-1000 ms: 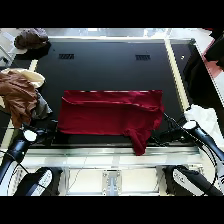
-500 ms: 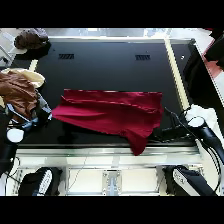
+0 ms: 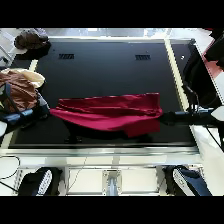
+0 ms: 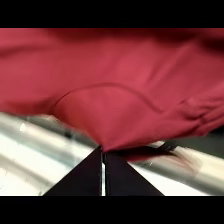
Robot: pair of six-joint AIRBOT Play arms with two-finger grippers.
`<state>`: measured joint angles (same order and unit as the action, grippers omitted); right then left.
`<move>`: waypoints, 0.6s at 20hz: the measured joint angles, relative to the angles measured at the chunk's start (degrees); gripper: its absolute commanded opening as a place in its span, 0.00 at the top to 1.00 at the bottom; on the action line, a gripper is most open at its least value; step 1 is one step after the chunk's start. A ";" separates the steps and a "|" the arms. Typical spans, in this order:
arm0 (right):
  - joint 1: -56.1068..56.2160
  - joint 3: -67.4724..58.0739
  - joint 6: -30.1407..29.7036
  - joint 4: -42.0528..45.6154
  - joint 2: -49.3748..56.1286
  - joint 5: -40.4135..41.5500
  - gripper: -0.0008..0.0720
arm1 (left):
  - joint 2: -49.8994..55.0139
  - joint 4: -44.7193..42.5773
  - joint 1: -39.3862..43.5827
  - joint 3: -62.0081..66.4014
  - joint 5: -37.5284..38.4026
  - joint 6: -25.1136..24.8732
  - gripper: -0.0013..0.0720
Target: Fold the shirts.
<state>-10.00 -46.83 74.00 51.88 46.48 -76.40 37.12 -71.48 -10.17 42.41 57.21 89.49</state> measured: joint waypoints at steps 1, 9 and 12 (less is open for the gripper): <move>0.00 -1.62 0.00 0.50 2.34 1.40 0.96 | 3.17 -0.76 0.24 1.90 0.17 -1.49 0.97; 0.02 -16.81 -1.36 1.16 28.00 11.45 0.96 | 30.01 -12.83 9.16 11.91 1.18 -5.51 0.97; 0.59 -23.04 -1.51 0.92 36.59 13.35 0.96 | 37.92 -21.05 11.91 17.27 0.85 -2.10 0.97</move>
<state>-9.41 -69.87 72.49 52.80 83.07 -63.05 75.05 -92.53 1.74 59.68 58.06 87.39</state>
